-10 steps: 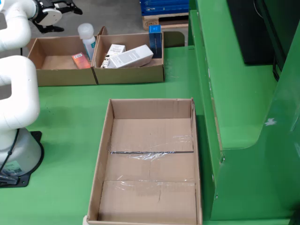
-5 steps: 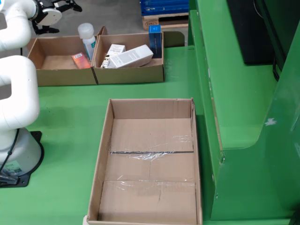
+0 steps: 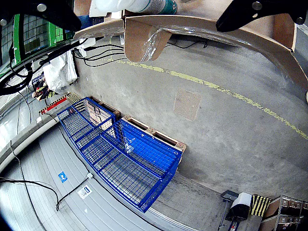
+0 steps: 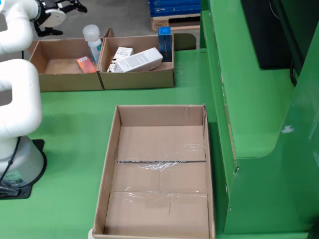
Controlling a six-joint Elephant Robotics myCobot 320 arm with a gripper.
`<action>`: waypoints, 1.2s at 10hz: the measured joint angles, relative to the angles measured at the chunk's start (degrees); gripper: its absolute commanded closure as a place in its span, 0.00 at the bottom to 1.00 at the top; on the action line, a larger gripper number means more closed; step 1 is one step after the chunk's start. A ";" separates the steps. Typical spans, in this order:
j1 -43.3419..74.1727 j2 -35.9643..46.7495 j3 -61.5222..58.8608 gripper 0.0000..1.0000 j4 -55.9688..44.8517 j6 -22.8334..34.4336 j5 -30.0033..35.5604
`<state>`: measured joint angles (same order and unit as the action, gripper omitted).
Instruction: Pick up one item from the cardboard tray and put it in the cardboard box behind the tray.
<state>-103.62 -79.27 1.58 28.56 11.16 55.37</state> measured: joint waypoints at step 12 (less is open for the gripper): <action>8.00 6.59 0.00 0.00 0.09 13.36 -0.18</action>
<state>-95.62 -72.68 1.58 28.65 24.52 55.19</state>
